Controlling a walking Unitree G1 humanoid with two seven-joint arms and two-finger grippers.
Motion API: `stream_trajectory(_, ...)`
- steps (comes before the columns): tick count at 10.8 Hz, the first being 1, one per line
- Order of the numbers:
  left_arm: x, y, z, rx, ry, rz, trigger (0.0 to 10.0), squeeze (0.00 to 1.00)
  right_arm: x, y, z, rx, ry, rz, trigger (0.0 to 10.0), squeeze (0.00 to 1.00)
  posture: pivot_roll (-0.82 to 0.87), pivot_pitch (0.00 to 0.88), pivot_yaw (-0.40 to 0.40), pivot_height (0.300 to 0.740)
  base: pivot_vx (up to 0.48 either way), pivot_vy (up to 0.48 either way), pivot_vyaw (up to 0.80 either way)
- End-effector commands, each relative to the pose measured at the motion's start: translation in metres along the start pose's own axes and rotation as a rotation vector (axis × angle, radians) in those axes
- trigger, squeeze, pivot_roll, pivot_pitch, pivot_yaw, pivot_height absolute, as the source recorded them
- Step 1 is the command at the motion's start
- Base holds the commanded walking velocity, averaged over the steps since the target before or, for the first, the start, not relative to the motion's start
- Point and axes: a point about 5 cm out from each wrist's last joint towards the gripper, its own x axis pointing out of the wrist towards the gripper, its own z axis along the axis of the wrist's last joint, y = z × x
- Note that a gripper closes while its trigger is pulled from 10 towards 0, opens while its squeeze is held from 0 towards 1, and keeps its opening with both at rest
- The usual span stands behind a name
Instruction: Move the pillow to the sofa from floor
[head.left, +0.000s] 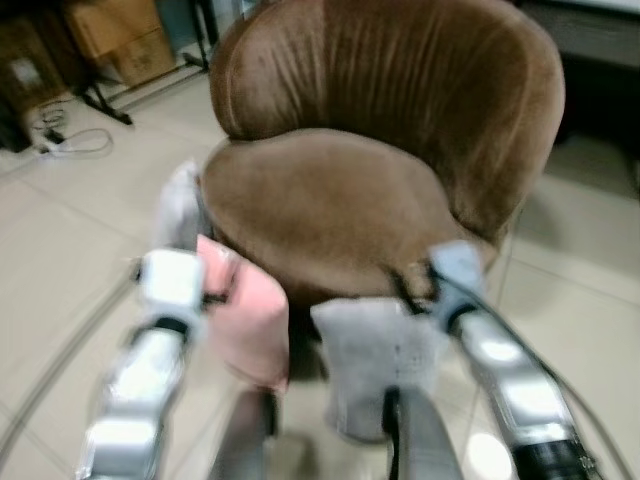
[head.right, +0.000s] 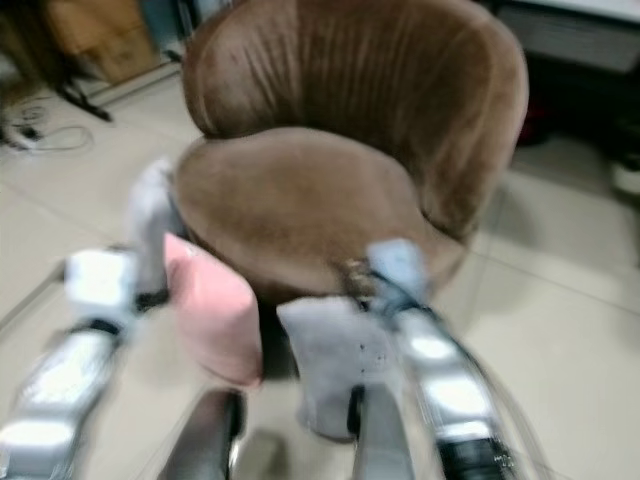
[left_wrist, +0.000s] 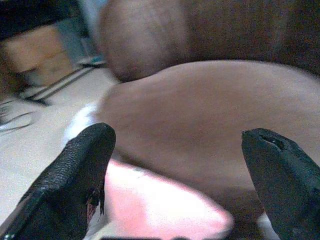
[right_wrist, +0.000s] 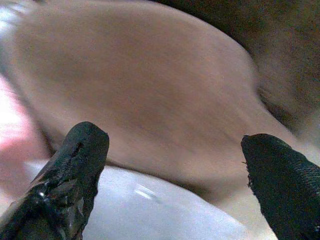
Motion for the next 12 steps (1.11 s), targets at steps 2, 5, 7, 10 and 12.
stream_trajectory(2, -0.003, 0.006, -0.003, 0.026, 0.02, 0.007, 10.0, 0.0, 0.001, -0.002, 0.005, 0.024, -0.028, 0.003, 10.0, 0.0, -0.09, 0.0, 0.006, 0.54, 0.0, 0.0, 0.0)
stream_trajectory(5, -0.003, 0.005, -0.004, 0.028, 0.026, 0.003, 10.0, 0.0, 0.002, -0.001, 0.002, 0.035, -0.028, 0.008, 10.0, 0.0, -0.09, 0.0, 0.001, 0.5, 0.0, 0.0, 0.0)
stream_trajectory(7, -0.004, 0.005, -0.005, 0.027, 0.028, 0.001, 10.0, 0.0, 0.002, 0.004, 0.002, 0.03, -0.027, 0.024, 10.0, 0.0, -0.09, 0.0, -0.003, 0.475, 0.0, 0.0, 0.0)
stream_trajectory(10, -0.007, 0.003, -0.007, 0.037, 0.047, -0.035, 10.0, 0.0, 0.01, 0.011, 0.002, 0.036, -0.018, 0.053, 10.0, 0.0, -0.08, 0.0, -0.009, 0.435, 0.0, 0.0, 0.0)
stream_trajectory(12, -0.008, 0.001, -0.008, 0.045, 0.057, -0.074, 10.0, 0.0, 0.025, 0.022, 0.011, 0.121, -0.025, 0.103, 10.0, 1.0, -0.07, 0.0, -0.008, 0.43, 0.0, 0.0, 0.0)
